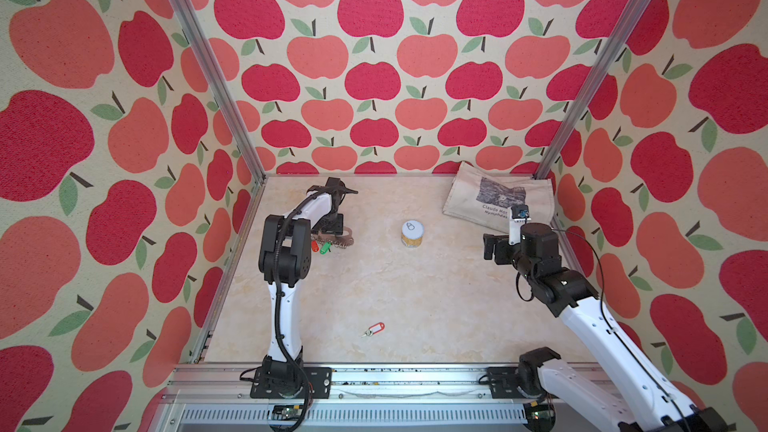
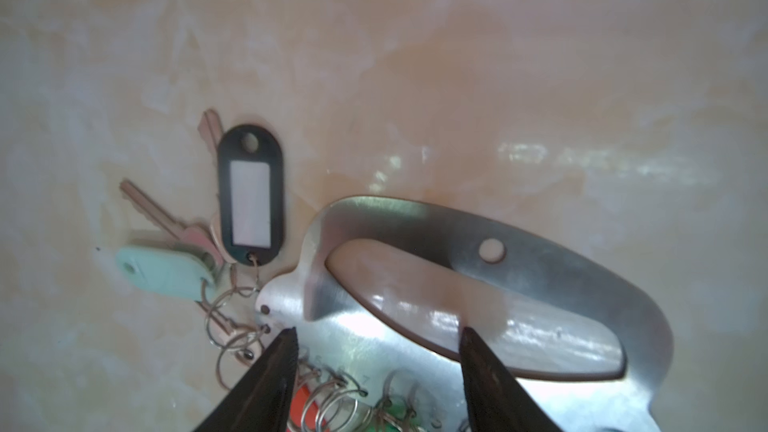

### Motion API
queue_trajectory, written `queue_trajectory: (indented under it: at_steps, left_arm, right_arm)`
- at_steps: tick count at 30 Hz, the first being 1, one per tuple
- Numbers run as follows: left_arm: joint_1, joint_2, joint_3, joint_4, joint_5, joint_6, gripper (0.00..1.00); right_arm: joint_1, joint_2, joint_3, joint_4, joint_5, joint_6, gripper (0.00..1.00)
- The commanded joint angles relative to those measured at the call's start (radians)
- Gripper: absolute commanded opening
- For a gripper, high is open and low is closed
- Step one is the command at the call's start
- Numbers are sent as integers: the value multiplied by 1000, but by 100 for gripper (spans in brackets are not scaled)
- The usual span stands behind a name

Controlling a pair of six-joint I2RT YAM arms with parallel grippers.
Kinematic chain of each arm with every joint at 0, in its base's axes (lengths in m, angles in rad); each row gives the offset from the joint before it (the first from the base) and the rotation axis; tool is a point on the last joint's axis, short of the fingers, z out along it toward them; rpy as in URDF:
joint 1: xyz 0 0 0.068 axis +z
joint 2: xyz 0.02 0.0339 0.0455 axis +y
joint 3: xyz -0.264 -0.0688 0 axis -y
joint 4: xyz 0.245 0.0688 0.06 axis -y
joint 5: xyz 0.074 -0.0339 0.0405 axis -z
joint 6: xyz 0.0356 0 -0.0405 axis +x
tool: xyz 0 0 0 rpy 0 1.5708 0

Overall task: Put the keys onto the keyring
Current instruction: 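Lower the left gripper onto the plate's ring edge and align fingers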

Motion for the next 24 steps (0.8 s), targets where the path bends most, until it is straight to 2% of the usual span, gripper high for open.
queue_trajectory:
  at_steps: [1, 8, 16, 24]
  left_arm:
    - [-37, -9, -181, -64, 49, -47, 63]
    - [-128, -146, -415, -29, 61, -146, 62]
    - [-226, -363, -467, 58, -11, -209, 68]
    - [-253, -509, -616, 107, 87, -319, 67]
  right_arm:
    - [9, -20, 14, -22, -27, 28, 99]
    - [23, -28, 1, -25, -43, 44, 99]
    - [54, -31, -4, -27, -44, 51, 99]
    - [84, -54, -1, -45, -36, 50, 99]
